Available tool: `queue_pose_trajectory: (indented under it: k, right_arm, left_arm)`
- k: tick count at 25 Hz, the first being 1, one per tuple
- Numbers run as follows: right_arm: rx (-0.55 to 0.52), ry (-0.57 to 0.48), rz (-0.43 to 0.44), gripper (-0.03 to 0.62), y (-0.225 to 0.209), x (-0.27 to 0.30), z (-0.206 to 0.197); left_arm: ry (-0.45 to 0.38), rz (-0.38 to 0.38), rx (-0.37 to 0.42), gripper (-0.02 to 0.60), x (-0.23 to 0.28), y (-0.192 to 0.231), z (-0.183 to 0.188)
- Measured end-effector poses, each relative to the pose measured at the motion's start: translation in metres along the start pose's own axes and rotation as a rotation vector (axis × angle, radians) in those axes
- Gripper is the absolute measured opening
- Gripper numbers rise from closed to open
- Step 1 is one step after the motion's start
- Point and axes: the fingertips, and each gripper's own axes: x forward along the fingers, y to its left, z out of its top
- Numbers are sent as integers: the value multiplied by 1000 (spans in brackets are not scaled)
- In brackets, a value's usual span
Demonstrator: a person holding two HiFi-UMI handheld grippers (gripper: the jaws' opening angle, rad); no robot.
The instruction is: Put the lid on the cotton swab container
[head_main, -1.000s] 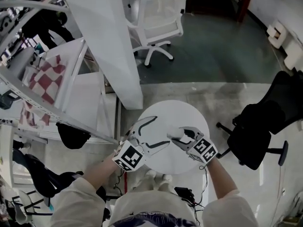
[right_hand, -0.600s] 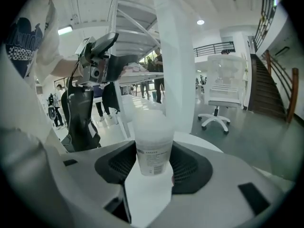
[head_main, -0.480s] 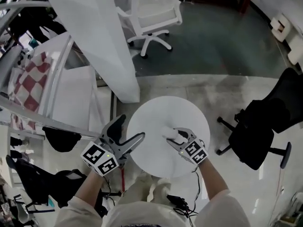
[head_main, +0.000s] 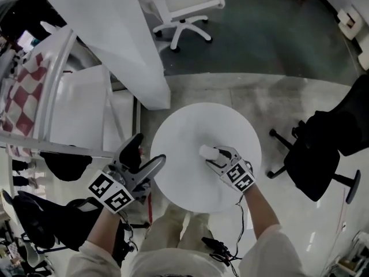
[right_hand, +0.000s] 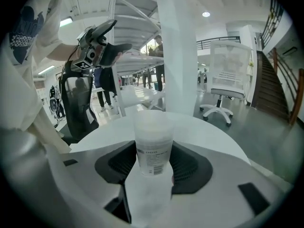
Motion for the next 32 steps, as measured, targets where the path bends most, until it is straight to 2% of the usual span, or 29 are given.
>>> queue_pose_trajectory:
  k: [3, 10, 26, 29, 32]
  right_arm:
    - [-9, 8, 6, 229, -2, 6, -7]
    - [-23, 34, 10, 229, -5, 14, -23]
    - [-41, 54, 18, 233, -6, 17, -33]
    - [-20, 54, 9, 255, -9, 14, -33]
    - [14, 49, -1, 321, -10, 6, -33]
  left_arm:
    - [-12, 10, -1, 410, 5, 6, 0]
    - [18, 16, 22, 408, 9, 11, -11]
    - [43, 26, 6, 408, 3, 16, -27]
    - [40, 24, 11, 408, 1, 15, -25]
    - [30, 24, 20, 408, -2, 13, -19]
